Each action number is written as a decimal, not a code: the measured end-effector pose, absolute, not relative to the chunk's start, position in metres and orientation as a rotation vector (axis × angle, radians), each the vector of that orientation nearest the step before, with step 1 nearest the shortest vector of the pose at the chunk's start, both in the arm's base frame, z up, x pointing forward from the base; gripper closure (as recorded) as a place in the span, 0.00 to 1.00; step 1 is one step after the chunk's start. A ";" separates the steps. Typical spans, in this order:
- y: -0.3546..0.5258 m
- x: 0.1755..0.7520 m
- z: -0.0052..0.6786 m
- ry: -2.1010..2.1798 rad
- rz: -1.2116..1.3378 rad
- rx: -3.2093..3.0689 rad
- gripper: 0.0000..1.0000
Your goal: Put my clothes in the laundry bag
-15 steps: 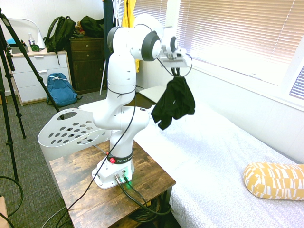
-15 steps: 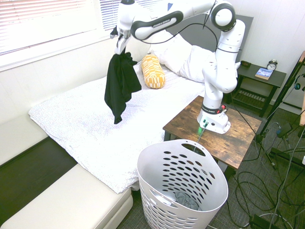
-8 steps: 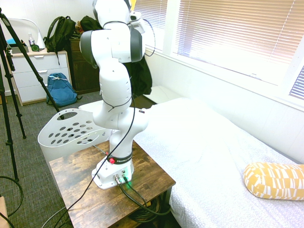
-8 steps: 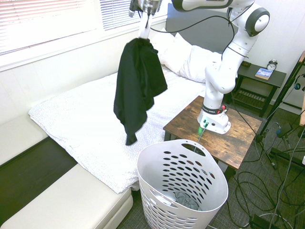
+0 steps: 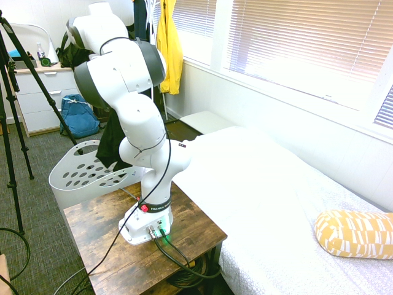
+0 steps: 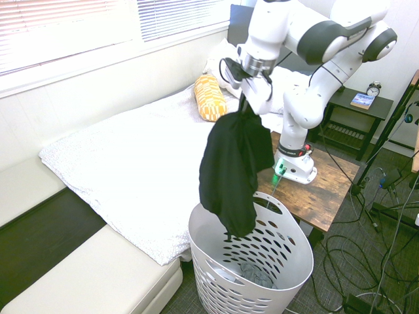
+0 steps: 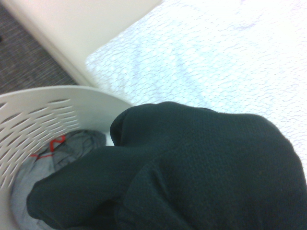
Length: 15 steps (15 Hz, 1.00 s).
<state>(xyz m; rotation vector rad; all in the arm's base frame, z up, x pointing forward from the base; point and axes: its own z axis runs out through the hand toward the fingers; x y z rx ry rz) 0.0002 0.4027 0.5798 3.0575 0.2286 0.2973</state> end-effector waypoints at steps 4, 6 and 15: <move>0.415 -0.018 0.507 0.247 0.119 3.026 0.00; 0.417 -0.015 0.463 0.231 0.033 2.983 0.00; 0.416 -0.014 0.422 0.220 -0.032 2.971 0.00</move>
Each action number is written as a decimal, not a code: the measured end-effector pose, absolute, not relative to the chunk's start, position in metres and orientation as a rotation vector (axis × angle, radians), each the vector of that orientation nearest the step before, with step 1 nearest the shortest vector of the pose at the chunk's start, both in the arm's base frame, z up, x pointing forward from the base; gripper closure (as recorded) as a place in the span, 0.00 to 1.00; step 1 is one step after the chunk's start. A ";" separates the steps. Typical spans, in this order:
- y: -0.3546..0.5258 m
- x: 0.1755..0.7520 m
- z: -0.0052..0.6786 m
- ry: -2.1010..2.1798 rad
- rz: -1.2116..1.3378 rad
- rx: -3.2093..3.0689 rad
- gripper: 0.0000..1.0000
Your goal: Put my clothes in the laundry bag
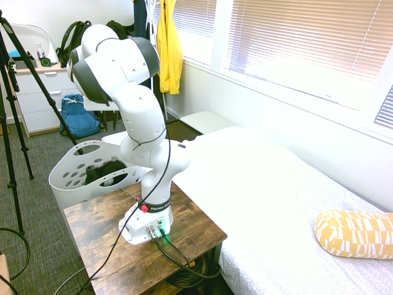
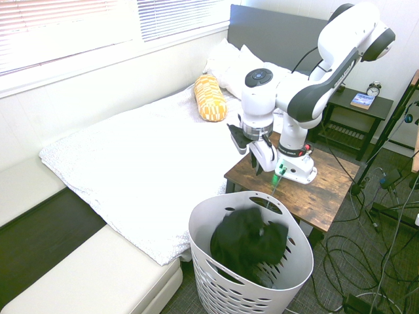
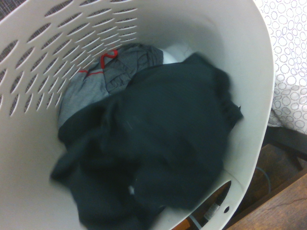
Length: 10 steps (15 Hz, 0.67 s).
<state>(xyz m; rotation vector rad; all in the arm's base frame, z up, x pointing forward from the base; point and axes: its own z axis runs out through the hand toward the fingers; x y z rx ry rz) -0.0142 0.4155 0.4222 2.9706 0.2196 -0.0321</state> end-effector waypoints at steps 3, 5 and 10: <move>0.404 0.010 0.419 0.134 -0.029 2.983 0.00; 0.380 0.067 0.424 -0.035 0.016 2.992 0.00; 0.238 0.273 0.424 -0.561 0.125 2.933 0.00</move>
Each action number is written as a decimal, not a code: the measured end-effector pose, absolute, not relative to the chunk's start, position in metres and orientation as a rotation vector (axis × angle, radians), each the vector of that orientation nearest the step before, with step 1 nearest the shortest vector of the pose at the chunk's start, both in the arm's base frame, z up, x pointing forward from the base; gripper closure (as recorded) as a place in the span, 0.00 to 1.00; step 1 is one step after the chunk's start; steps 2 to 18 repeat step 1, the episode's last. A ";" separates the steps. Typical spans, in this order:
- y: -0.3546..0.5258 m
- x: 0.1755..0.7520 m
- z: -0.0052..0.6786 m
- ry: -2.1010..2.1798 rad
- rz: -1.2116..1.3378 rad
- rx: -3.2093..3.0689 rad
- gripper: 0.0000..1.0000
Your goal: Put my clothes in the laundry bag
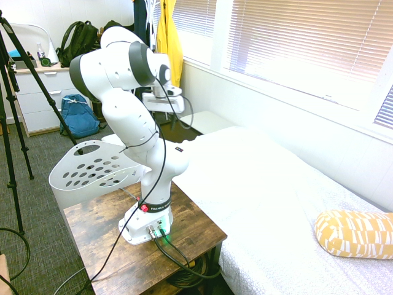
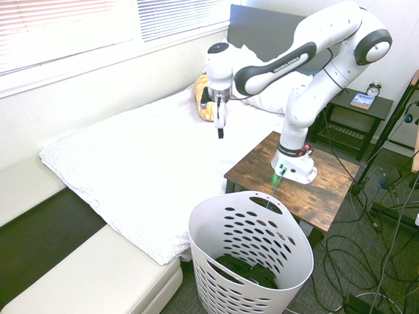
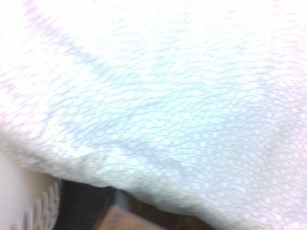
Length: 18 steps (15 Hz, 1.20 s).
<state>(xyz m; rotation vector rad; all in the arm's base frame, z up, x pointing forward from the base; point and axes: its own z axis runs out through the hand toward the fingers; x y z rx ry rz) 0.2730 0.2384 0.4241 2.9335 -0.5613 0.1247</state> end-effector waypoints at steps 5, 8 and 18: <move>0.204 0.305 0.423 -0.658 0.133 2.913 0.00; 0.204 0.305 0.423 -0.658 0.133 2.913 0.00; 0.204 0.305 0.423 -0.658 0.133 2.913 0.00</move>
